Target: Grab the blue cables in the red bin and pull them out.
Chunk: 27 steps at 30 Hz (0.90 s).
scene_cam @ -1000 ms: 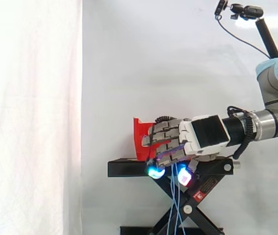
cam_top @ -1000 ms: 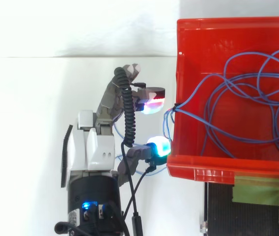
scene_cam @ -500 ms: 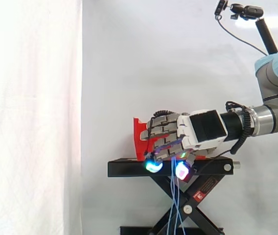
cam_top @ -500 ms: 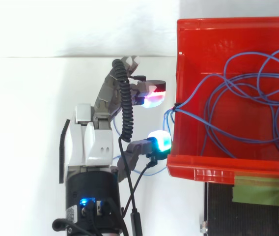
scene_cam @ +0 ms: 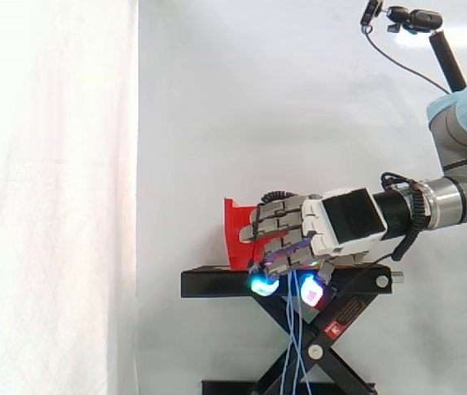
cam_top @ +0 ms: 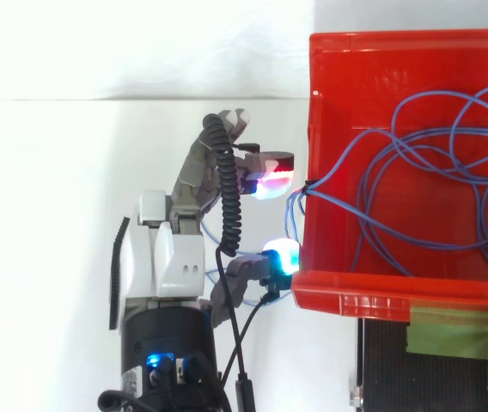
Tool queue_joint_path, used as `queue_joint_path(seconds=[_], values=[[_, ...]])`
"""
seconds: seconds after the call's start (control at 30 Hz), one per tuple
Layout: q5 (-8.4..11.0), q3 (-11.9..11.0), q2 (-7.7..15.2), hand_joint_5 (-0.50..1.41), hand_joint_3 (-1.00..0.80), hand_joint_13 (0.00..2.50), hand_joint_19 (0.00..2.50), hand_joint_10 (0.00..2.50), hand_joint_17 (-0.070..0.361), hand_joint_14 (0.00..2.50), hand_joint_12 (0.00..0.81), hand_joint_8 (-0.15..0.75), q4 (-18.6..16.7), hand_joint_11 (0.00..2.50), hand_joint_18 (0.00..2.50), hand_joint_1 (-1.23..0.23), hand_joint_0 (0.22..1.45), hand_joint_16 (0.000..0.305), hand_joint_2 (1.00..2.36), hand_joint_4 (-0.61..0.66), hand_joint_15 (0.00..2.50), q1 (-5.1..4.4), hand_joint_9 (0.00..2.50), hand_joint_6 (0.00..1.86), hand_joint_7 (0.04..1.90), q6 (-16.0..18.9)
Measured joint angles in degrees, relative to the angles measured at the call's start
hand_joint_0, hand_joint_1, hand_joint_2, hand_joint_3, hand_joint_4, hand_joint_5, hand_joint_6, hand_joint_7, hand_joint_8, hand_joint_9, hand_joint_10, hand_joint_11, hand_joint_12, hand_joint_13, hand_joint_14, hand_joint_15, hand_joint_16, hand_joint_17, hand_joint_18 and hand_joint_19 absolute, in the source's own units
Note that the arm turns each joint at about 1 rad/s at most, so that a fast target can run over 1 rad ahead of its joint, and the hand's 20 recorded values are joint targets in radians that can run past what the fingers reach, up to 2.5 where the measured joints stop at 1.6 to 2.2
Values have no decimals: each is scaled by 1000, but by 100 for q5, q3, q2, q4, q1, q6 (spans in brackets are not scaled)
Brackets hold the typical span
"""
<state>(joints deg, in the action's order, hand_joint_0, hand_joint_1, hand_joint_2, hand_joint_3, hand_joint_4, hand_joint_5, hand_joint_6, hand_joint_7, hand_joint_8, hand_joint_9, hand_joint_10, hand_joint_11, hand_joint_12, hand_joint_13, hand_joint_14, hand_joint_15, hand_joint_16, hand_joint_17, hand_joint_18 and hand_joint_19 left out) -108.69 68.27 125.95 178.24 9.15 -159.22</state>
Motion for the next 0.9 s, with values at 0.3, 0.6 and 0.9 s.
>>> queue_joint_path(seconds=[0.3,0.6,0.9], values=[[-17,-36,0,933,-1000,502,318,22,100,9,326,232,82,613,408,-1023,773,44,1000,-55,221,37,853,83,892,-1],[-63,-127,0,649,-1000,523,318,23,103,10,330,233,109,658,427,-1048,765,46,1000,-69,240,54,856,838,582,-31],[-64,-129,0,711,-1000,528,331,21,104,10,333,234,131,656,428,-1047,754,46,1000,-35,238,59,857,601,615,-43]])
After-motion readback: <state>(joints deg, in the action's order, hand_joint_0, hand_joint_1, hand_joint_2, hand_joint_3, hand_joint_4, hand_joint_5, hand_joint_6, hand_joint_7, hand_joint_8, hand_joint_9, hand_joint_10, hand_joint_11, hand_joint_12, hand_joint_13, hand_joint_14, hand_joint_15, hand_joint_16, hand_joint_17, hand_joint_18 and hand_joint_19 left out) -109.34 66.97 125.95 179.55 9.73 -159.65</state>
